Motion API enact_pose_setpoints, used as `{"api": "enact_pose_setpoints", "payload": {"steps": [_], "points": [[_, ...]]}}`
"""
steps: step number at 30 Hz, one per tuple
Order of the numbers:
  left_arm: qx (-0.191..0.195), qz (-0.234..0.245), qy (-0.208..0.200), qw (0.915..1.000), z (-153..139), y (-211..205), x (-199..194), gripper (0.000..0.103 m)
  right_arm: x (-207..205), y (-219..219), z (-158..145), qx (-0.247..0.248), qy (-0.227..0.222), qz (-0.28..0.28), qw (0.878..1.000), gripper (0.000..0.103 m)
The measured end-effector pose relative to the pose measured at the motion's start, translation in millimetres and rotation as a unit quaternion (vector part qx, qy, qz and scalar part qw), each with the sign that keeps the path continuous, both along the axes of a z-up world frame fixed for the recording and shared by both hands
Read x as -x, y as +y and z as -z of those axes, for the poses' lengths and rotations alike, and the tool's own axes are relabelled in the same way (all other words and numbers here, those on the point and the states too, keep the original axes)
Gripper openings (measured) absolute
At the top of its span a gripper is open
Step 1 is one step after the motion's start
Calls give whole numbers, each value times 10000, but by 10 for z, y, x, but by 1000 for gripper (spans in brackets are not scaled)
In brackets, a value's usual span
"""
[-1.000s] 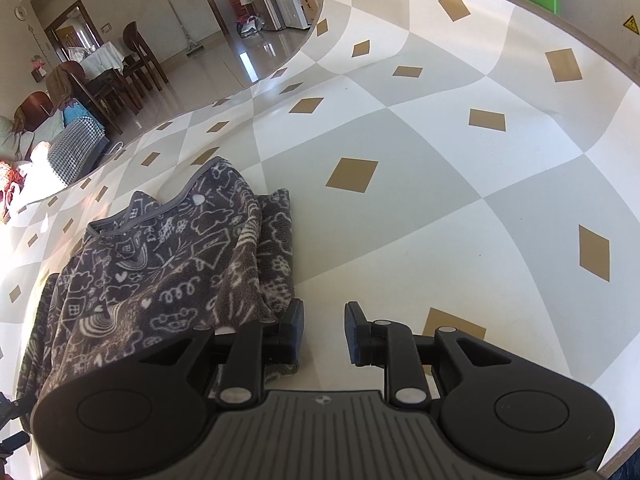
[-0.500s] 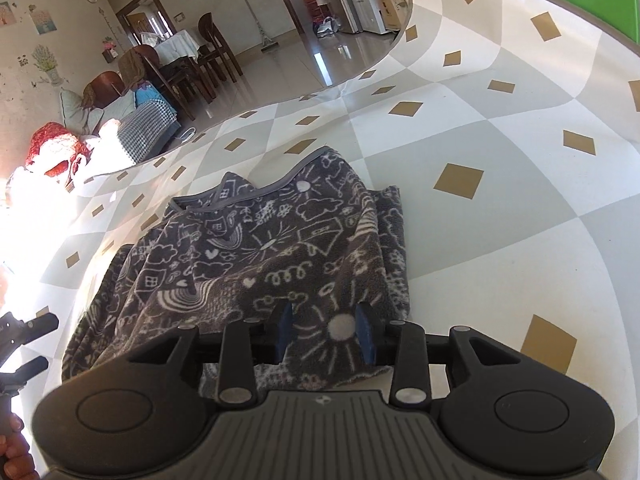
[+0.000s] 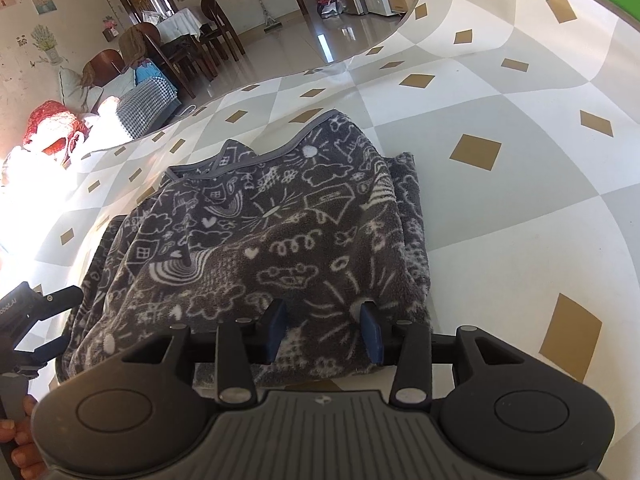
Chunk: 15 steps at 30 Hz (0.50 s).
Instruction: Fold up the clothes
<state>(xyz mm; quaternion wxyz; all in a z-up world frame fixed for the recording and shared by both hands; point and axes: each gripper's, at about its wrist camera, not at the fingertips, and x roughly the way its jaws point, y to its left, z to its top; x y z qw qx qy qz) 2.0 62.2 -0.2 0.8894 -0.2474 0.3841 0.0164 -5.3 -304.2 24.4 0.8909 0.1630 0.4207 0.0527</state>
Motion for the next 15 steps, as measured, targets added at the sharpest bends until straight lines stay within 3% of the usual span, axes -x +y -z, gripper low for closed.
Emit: {"api": "enact_pose_setpoints", "payload": {"steps": [5,10,15], "points": [[-82,-3,42,10000,21,-9,10,101,-16,-37,36,-135,59,89,9999,40],[344,-268,56,9990,36,86,38,101,-30,-61,61,-238,98,152,9996,40],[104,-153,156,9997,32,14,59,100,-43,-96,79,-292,111,175,9994,40]]}}
